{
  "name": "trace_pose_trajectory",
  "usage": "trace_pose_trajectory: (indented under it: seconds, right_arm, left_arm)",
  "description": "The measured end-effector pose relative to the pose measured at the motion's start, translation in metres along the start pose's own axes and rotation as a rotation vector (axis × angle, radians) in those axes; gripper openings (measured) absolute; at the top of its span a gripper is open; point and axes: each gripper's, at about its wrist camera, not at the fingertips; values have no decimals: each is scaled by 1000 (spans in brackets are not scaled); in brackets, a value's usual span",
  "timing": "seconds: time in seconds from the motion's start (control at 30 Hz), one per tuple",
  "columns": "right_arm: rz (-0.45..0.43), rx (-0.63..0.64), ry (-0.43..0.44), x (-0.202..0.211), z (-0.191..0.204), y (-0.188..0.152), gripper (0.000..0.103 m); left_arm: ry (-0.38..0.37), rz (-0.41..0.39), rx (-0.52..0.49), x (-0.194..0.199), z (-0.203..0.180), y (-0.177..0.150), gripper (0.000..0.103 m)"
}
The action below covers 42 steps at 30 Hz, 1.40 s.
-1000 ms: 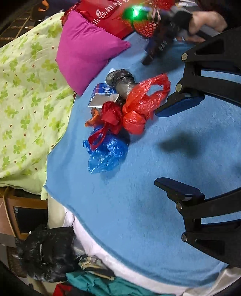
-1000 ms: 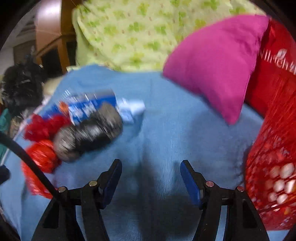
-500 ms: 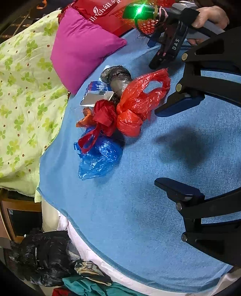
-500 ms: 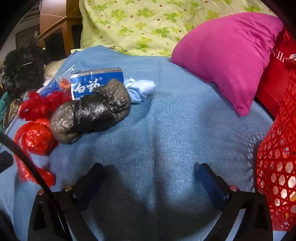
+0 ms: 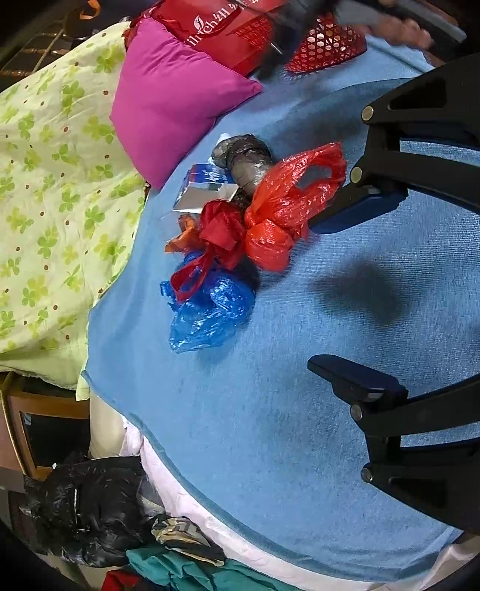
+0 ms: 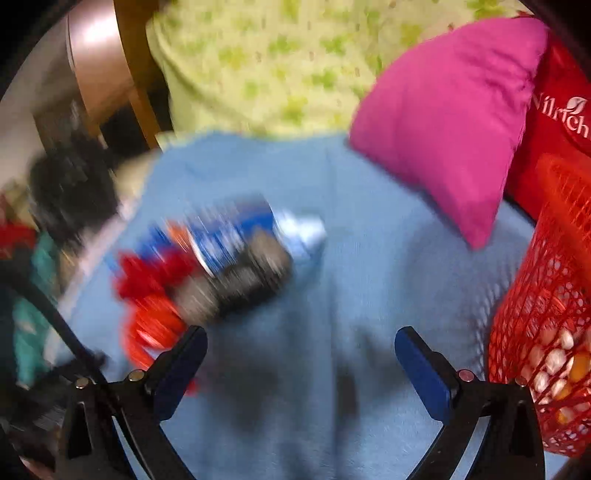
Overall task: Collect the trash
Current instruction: 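Grasp the black plastic bag bundle with the right tool and lift it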
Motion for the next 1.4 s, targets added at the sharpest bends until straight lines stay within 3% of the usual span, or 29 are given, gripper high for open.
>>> trace_pose_trajectory:
  seconds: [0.1, 0.23, 0.3, 0.37, 0.43, 0.63, 0.7, 0.83, 1.03, 1.23, 1.4]
  right_arm:
    - [29, -47, 159, 4, 2, 15, 103]
    - [120, -141, 266, -22, 4, 21, 102]
    - [160, -163, 254, -45, 13, 25, 98]
    - [199, -183, 222, -66, 15, 25, 88]
    - [231, -239, 212, -91, 10, 24, 65]
    - [270, -369, 203, -133, -2, 16, 61]
    - [285, -358, 189, -141, -1, 16, 53]
    - [260, -356, 212, -132, -5, 15, 47]
    - [137, -246, 193, -81, -7, 23, 47]
    - [34, -150, 176, -33, -9, 25, 47]
    - [-30, -101, 175, -3, -19, 21, 47]
  left_arm:
    - [5, -13, -16, 2, -2, 2, 69]
    - [-2, -25, -17, 2, -1, 5, 69]
    - [4, -29, -20, 1, 0, 7, 69]
    - [10, -32, -23, 1, 1, 8, 69]
    - [10, -34, -24, 0, 4, 10, 69]
    - [-14, -35, -26, -3, 6, 12, 69]
    - [-31, -38, -35, -3, 4, 13, 69]
    - [-100, -38, -16, -6, 2, 16, 70]
    - [-206, 7, 41, -18, -9, 24, 72]
    - [-200, 44, 35, -33, -38, 27, 72]
    - [-143, 70, 14, -49, -55, 29, 72]
Point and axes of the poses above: each gripper's, at about its wrist camera, not at the fingertips, and x roughly against the way its jaws point, z to its left, y to its top, and after that the axes turned 4 degrees about z, right-handed
